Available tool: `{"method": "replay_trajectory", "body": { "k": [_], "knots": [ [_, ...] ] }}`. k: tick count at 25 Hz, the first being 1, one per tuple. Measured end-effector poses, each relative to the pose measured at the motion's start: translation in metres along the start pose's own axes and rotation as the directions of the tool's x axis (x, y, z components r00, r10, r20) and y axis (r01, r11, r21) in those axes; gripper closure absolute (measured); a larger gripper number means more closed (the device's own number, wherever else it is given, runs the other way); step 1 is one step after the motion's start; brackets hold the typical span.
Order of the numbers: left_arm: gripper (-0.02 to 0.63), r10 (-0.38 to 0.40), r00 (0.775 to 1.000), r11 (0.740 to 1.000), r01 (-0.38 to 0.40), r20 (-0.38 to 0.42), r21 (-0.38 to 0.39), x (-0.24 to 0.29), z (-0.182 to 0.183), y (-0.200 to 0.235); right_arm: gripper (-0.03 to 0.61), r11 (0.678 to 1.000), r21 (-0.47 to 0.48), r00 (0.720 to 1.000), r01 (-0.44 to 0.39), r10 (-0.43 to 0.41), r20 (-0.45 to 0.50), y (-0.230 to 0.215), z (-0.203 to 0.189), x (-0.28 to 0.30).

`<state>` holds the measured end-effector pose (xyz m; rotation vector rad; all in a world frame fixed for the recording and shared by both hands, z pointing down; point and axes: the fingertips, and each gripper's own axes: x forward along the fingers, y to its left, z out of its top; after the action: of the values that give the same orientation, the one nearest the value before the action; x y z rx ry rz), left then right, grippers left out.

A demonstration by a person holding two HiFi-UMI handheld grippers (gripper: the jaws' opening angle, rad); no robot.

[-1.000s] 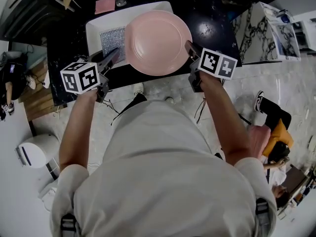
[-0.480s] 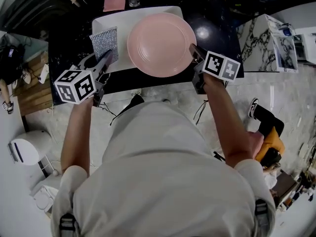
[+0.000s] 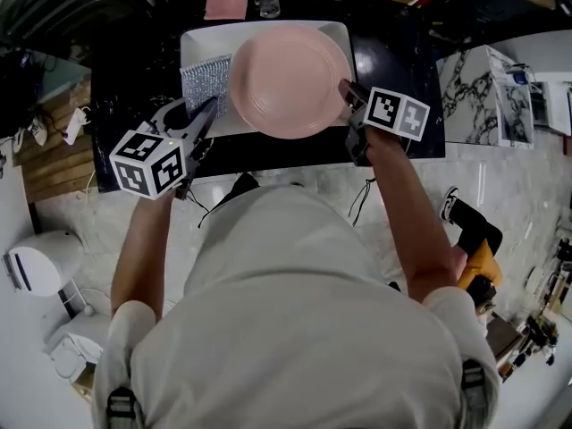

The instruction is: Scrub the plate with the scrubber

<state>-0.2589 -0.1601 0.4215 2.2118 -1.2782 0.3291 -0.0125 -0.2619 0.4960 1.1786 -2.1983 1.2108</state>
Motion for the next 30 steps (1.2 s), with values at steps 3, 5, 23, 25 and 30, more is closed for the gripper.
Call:
{"method": "replay_trajectory", "body": {
  "k": [3,5,23,25,30],
  "knots": [
    [0.543,-0.010,1.000,1.000,0.010,-0.011,0.006,0.000,-0.004,0.005,0.552,1.000,0.010,0.999,0.008,-0.007,-0.034,0.003,-0.003,0.019],
    [0.543,-0.019,1.000,1.000,0.019,-0.014,0.000,0.000,-0.007,0.010,0.552,1.000,0.007,0.998,0.015,-0.015,-0.057,0.005,-0.004,0.031],
    [0.543,-0.106,0.991,0.994,0.105,-0.080,-0.015,-0.001,-0.014,0.058,0.552,0.989,0.040,0.971,0.141,-0.130,-0.203,-0.013,-0.028,0.134],
    [0.543,-0.119,0.989,0.993,0.118,-0.092,-0.012,0.001,-0.016,0.062,0.552,0.986,0.042,0.965,0.162,-0.150,-0.214,-0.019,-0.033,0.140],
    [0.543,-0.145,0.983,0.989,0.144,-0.110,-0.013,0.005,-0.021,0.071,0.551,0.978,0.044,0.954,0.203,-0.187,-0.233,-0.032,-0.041,0.156]
  ]
}}
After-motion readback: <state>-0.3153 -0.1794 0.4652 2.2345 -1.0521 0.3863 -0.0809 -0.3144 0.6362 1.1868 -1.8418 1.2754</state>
